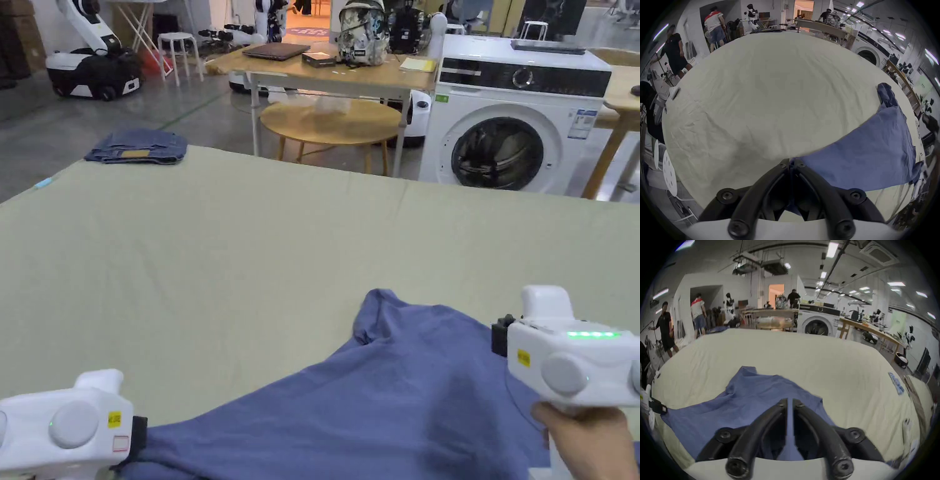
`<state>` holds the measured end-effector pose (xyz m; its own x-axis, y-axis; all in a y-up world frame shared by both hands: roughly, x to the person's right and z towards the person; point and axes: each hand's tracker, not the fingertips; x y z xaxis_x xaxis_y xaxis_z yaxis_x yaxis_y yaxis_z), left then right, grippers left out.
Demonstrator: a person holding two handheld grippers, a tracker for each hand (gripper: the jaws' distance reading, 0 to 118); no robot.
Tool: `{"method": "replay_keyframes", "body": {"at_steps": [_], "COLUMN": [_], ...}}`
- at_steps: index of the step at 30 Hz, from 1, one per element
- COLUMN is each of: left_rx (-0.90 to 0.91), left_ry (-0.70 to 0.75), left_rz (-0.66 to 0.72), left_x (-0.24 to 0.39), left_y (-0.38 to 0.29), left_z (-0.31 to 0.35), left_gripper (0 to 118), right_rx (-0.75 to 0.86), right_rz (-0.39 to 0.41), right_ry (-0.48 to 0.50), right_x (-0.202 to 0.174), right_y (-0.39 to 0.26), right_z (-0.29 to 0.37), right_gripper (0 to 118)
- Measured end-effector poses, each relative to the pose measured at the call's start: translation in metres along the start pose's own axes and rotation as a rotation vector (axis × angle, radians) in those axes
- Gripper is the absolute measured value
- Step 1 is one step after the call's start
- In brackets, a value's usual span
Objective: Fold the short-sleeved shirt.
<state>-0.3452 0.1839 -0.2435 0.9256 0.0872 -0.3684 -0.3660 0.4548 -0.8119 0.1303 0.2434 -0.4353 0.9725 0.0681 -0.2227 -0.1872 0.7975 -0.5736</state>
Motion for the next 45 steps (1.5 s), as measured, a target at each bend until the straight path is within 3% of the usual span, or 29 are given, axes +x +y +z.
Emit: {"method": "replay_keyframes", "body": {"at_steps": [1,2,7,19,20,22,23,24,29,33,39,45], "left_rx": [-0.002,-0.004,-0.022,-0.032,-0.034,-0.035,-0.037,-0.037,-0.029,-0.009,0.09,0.222], "left_ry": [0.0,0.0,-0.001,-0.012,-0.011,-0.013,-0.015,-0.015,-0.02,-0.023,-0.082,-0.139], "left_rz": [0.001,0.003,0.027,0.027,0.025,0.026,0.026,0.025,0.023,0.022,0.042,0.018], "left_x": [0.0,0.002,0.001,0.004,0.005,0.005,0.005,0.006,0.006,0.0,-0.008,-0.002], "left_y": [0.0,-0.001,-0.003,-0.005,-0.005,-0.006,-0.006,-0.006,-0.004,-0.003,0.006,0.034], "left_z": [-0.001,-0.001,-0.003,-0.002,-0.003,-0.004,-0.004,-0.005,-0.004,-0.002,0.024,0.065], "left_gripper": [0,0,0,0,0,0,0,0,0,0,0,0], "right_rx": [-0.042,-0.091,-0.229,-0.418,-0.428,-0.407,-0.394,-0.386,-0.357,-0.237,-0.078,0.054], "right_rz": [0.02,0.023,0.054,0.037,0.047,0.09,0.102,0.112,0.17,0.062,0.123,0.055], "right_ry": [0.029,0.064,0.093,0.144,0.118,0.098,0.105,0.108,0.091,0.059,-0.004,-0.086], "right_x": [0.004,0.008,0.017,0.006,-0.001,-0.006,-0.008,-0.014,-0.031,-0.023,-0.004,0.033], "right_y": [0.012,0.024,0.055,0.048,0.045,0.044,0.045,0.045,0.043,0.052,0.067,0.078], "right_z": [-0.016,-0.034,-0.12,-0.219,-0.214,-0.21,-0.208,-0.204,-0.202,-0.162,-0.08,-0.005], "right_gripper": [77,78,78,77,74,50,30,1,1,1,1,1]}}
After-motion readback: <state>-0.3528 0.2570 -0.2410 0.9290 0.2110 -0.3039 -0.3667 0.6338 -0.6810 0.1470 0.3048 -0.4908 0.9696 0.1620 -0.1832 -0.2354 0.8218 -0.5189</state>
